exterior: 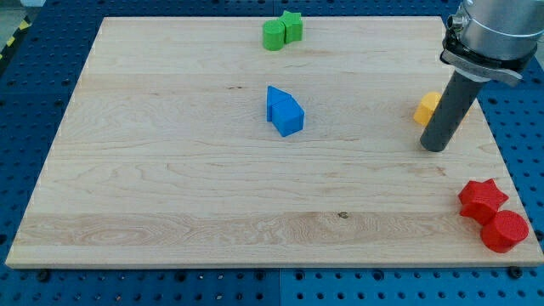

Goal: Separate the yellow heart and yellow hexagon

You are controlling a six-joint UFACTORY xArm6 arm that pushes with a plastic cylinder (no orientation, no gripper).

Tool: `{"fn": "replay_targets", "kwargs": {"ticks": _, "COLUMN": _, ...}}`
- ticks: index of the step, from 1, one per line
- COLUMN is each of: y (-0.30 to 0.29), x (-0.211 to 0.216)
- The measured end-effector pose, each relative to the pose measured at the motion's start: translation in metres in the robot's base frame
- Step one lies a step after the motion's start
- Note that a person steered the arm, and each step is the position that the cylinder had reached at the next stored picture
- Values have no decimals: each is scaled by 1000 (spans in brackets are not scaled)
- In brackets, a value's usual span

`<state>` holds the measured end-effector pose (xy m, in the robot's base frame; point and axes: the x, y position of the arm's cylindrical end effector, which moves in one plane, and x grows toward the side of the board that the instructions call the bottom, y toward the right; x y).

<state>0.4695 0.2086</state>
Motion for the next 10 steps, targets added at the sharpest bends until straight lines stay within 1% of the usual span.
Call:
{"fn": "replay_targets", "kwargs": {"ticks": 3, "y": -7, "x": -28}}
{"fn": "replay_targets", "kwargs": {"ticks": 6, "y": -11, "x": -105}}
{"fn": "replay_targets", "kwargs": {"ticks": 7, "y": -11, "x": -96}}
{"fn": "replay_targets", "kwargs": {"ticks": 8, "y": -9, "x": -43}}
{"fn": "replay_targets", "kwargs": {"ticks": 9, "y": 5, "x": -9}}
{"fn": "replay_targets", "kwargs": {"ticks": 10, "y": 26, "x": -15}}
